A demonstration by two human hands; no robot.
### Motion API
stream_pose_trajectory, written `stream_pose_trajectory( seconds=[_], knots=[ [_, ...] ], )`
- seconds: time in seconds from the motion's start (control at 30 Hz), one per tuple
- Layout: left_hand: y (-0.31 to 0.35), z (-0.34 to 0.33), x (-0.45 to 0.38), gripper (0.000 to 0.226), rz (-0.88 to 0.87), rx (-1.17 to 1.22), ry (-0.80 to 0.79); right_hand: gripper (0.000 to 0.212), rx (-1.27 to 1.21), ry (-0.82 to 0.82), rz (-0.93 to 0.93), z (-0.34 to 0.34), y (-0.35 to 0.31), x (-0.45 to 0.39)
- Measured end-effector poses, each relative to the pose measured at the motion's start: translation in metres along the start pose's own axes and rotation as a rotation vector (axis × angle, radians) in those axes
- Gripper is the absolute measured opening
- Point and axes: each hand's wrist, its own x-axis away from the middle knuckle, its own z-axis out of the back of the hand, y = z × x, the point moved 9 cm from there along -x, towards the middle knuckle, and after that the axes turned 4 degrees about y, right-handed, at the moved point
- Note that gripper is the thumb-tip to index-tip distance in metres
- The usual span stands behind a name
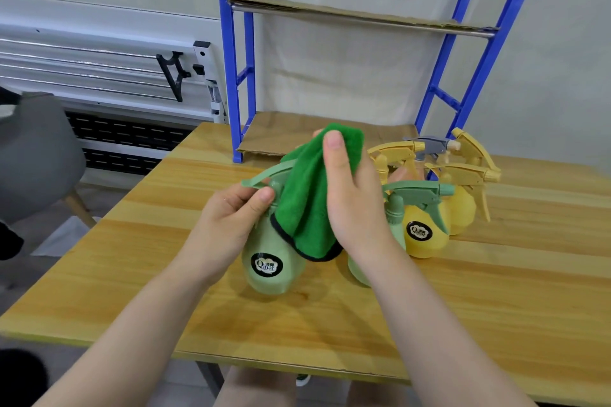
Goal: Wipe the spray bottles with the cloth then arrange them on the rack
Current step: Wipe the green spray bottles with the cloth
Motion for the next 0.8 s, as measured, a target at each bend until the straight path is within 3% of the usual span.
stream_pose_trajectory(
  seconds=[0.17,0.53,0.8],
  knots=[
    [-0.011,0.005,-0.003,0.034,0.02,-0.072,-0.04,0.02,0.019,-0.158,0.025,-0.018,0.003,0.002],
    [-0.011,-0.001,-0.004,0.028,-0.012,-0.189,-0.172,0.02,0.201,-0.15,0.056,-0.014,0.011,0.002],
    [0.029,0.011,-0.004,0.026,-0.209,-0.436,0.002,0.011,0.143,-0.245,0.005,-0.013,0.017,0.0]
  ],
)
